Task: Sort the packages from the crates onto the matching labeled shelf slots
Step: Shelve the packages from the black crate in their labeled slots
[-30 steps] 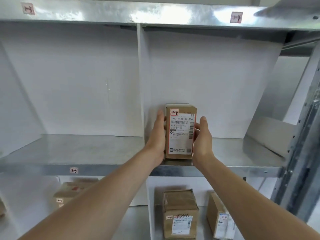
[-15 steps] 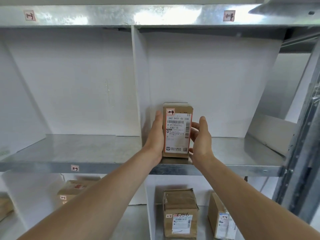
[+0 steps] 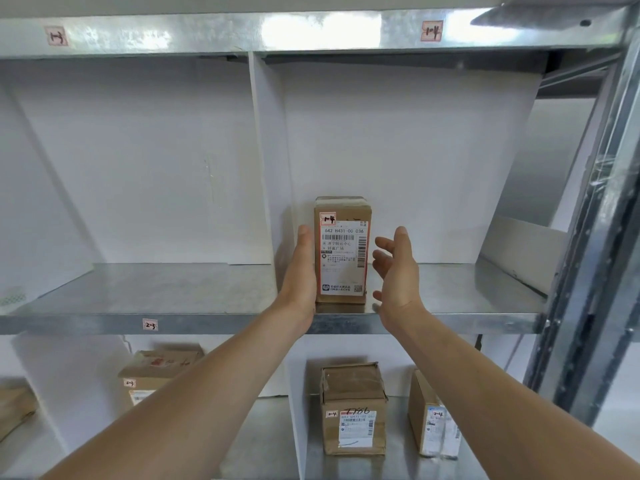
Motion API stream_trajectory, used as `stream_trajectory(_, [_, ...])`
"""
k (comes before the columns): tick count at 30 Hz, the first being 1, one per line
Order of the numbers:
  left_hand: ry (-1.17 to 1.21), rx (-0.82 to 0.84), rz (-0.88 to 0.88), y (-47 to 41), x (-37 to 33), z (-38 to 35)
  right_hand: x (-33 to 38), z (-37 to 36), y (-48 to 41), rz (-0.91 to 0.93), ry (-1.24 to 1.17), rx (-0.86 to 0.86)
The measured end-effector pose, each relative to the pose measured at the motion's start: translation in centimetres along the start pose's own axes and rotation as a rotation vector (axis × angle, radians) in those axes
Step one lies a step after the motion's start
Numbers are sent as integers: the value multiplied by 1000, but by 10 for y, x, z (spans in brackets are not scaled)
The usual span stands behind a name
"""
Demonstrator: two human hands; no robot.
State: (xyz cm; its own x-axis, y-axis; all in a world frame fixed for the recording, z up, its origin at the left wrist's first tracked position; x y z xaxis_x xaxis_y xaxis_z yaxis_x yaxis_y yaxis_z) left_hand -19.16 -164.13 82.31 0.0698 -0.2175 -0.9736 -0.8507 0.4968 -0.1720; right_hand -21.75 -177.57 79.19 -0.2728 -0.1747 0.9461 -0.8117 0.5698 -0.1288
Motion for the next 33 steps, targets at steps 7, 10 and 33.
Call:
stream_trajectory(7, [56,-30,2,14,1,5,-4,2,13,15,8,-26])
stream_trajectory(10, [54,-10,-6,19,0,6,-2,4,19,33,11,-44])
stream_trajectory(33, [69,188,99,86,23,36,-24,-9,121,11,116,-150])
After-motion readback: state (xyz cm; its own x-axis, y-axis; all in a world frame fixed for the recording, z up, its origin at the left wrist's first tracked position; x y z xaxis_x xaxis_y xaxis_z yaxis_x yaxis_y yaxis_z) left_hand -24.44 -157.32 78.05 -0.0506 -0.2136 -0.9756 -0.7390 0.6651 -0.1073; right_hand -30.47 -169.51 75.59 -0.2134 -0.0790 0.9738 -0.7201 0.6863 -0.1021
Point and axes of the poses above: each hand's wrist, its own y-axis away from the middle knuckle, its own z-axis out of the back of the hand, x = y × z, the point moved 5 cm from there along -y, towards the middle knuckle, and after that the axes turned 7 degrees about x, right-handed, at the moved point
